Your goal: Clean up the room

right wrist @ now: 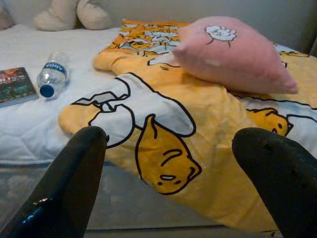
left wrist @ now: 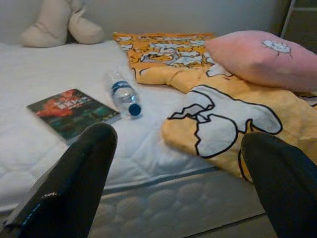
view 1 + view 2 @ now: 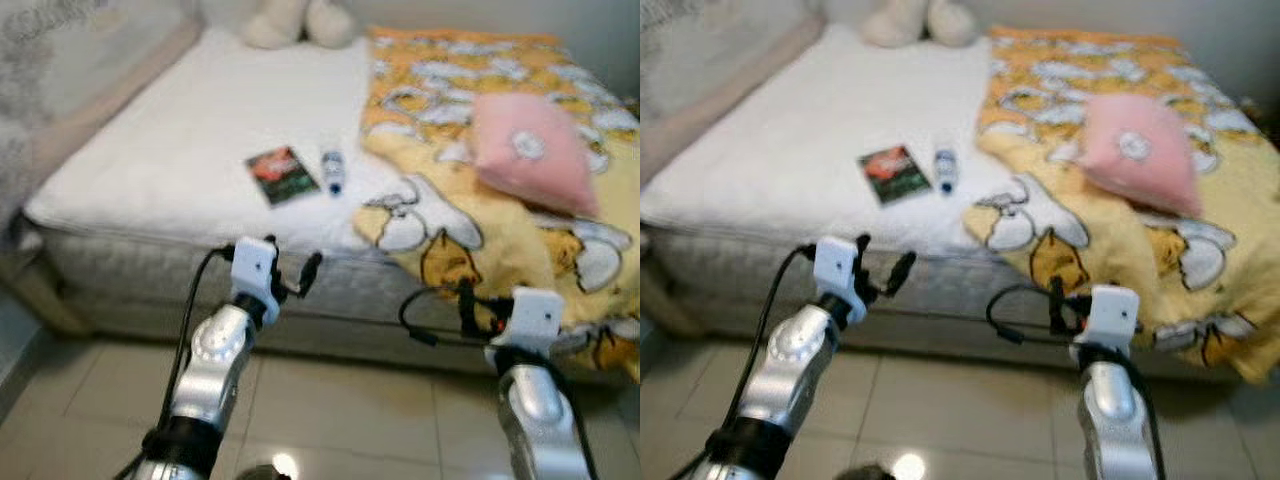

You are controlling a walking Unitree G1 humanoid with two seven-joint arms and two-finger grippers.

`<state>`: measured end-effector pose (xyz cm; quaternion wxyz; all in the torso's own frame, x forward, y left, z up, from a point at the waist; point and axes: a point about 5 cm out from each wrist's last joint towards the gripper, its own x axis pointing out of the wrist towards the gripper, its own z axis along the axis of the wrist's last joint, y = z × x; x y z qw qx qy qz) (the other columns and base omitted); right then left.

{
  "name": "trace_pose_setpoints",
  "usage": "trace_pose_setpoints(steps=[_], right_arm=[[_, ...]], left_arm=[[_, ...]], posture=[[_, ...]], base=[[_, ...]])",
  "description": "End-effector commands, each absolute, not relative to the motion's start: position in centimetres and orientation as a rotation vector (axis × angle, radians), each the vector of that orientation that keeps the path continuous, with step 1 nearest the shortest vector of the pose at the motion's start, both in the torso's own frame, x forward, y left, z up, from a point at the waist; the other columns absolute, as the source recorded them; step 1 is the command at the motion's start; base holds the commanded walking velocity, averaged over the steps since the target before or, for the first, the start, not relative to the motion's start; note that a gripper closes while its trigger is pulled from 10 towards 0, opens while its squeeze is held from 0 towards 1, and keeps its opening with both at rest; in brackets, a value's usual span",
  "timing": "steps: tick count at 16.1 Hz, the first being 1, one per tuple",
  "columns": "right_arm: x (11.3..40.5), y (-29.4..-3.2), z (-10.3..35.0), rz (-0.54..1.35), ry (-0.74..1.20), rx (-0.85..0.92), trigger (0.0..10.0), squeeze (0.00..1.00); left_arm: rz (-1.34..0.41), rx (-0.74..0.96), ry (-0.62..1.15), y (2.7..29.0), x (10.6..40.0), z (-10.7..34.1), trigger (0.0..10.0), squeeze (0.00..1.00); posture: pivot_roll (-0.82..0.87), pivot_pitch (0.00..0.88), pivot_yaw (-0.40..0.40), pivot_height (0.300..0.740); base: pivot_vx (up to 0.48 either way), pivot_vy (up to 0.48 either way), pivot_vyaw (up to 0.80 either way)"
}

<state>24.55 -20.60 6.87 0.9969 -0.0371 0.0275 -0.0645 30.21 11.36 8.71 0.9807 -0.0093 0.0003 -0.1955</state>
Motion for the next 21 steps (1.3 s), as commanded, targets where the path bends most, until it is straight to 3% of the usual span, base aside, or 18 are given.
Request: trace_pose_setpoints(steps=[1, 10, 15, 17, 21], right_arm=[[25.2, -19.4, 7.2, -0.064, 0.041, -0.064, 10.0, 0.00], [26.1, -19.2, 7.4, -0.039, 0.072, -0.099, 10.0, 0.00], [26.1, -20.2, 7.5, -0.125, 0.053, -0.007, 10.0, 0.00], [26.2, -20.0, 7.5, -0.107, 0.053, -0.025, 10.0, 0.00], [26.3, -19.2, 7.6, -0.046, 0.054, -0.071, 10.0, 0.00]], left_arm=[[-0.330, -0.016, 0.005, 12.7, 30.6, 8.9, 10.0, 0.00], [-0.214, -0.059, 0.052, 13.6, 30.8, 8.3, 10.0, 0.00], [-0.150, -0.097, 0.049, 13.9, 31.3, 9.0, 10.0, 0.00], [-0.164, -0.039, 0.038, 13.8, 31.4, 9.2, 10.0, 0.00], [-0.139, -0.035, 0.051, 14.0, 31.3, 9.0, 10.0, 0.00]], posture=[[-0.07, 0.000, 0.046, 0.740], [-0.06, 0.000, 0.041, 0.740], [-0.06, 0.000, 0.044, 0.740], [-0.06, 0.000, 0.045, 0.740], [-0.06, 0.000, 0.047, 0.740]], base=[[0.000, 0.000, -0.44], [0.000, 0.000, 0.00], [0.000, 0.000, 0.00], [0.000, 0.000, 0.00], [0.480, 0.000, 0.00]])
